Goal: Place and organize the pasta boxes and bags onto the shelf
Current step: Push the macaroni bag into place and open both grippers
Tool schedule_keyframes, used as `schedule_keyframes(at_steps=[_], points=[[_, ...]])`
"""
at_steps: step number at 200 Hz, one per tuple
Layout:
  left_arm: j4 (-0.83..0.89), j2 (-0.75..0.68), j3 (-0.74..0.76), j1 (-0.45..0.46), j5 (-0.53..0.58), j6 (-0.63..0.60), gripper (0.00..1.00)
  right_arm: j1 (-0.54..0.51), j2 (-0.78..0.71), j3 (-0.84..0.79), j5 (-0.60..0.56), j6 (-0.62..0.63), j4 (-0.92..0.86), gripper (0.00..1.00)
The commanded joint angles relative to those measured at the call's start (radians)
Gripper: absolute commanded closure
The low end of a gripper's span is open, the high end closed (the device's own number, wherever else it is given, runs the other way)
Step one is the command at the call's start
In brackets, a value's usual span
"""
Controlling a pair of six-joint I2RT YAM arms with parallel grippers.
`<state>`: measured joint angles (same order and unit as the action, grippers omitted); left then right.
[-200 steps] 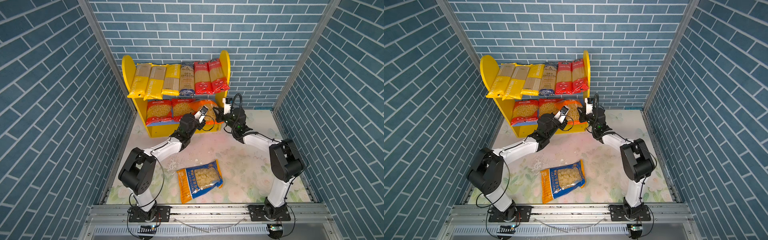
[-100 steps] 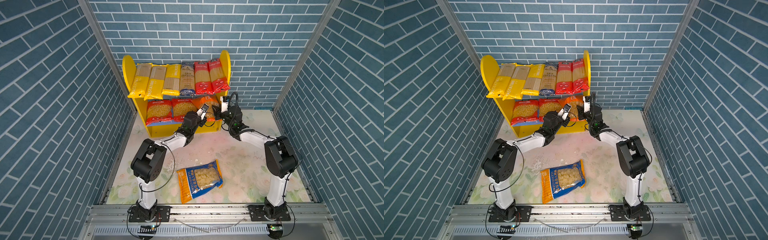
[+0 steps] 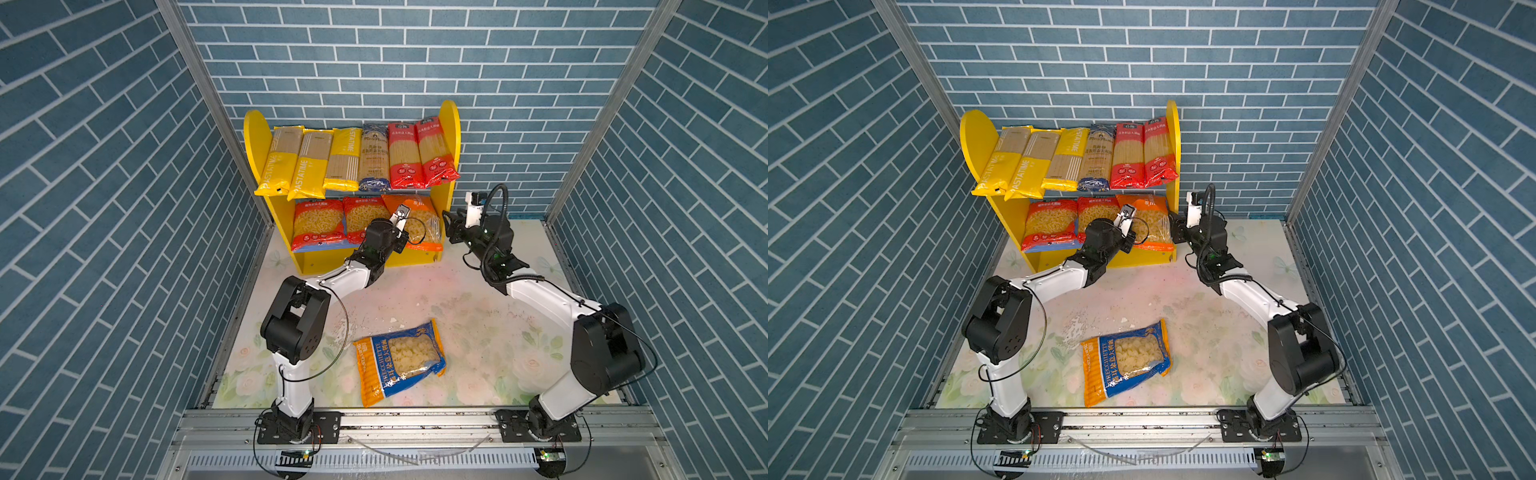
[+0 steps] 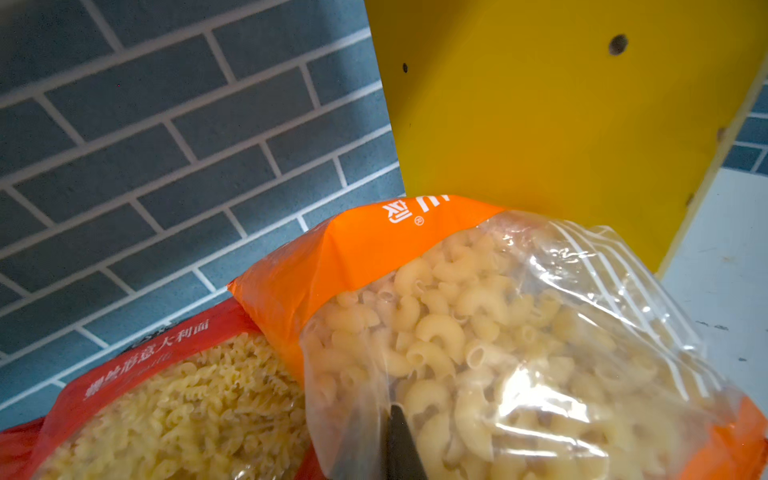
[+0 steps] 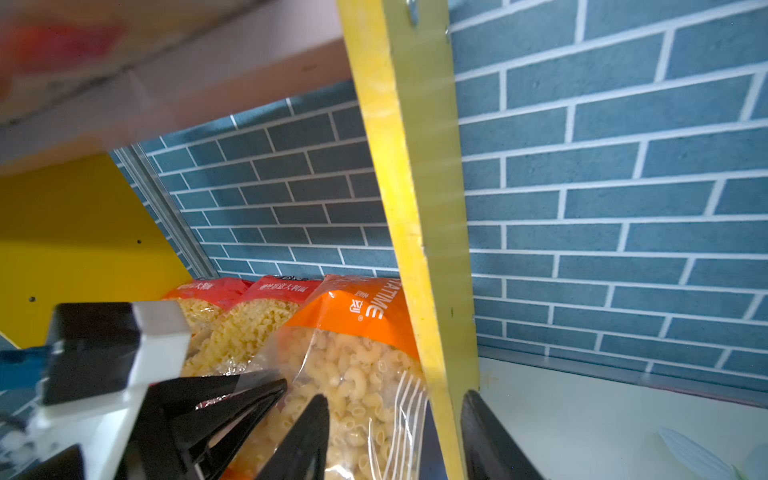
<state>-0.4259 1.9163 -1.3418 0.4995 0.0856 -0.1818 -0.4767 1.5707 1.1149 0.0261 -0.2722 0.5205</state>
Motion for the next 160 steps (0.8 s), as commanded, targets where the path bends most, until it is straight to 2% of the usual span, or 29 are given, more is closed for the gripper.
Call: schedule_keyframes(at_steps=[1,30,60,86,98,120,160], points=[[0.052,0.015,-0.060,-0.019,0.074,0.191,1.00,-0.002,-0.054,-0.096,-0.017,-0.102,-0.047,0.49],[0.120,0.032,-0.142,-0.012,0.064,0.344,1.00,-0.004,-0.115,-0.202,0.014,-0.251,-0.045,0.51],[0.177,0.068,-0.179,-0.004,0.042,0.397,0.99,-0.017,-0.108,-0.263,0.047,-0.446,-0.022,0.54],[0.235,0.064,-0.151,-0.008,0.044,0.395,0.90,-0.034,-0.037,-0.261,0.057,-0.551,0.025,0.55],[0.242,0.042,-0.127,-0.009,0.045,0.395,0.83,-0.039,0.000,-0.243,0.056,-0.578,0.047,0.55],[0.259,0.003,-0.107,-0.013,0.046,0.377,0.77,-0.045,0.079,-0.193,0.057,-0.619,0.067,0.57],[0.282,-0.041,-0.080,-0.020,0.035,0.366,0.63,-0.046,0.218,-0.120,0.057,-0.686,0.156,0.67]])
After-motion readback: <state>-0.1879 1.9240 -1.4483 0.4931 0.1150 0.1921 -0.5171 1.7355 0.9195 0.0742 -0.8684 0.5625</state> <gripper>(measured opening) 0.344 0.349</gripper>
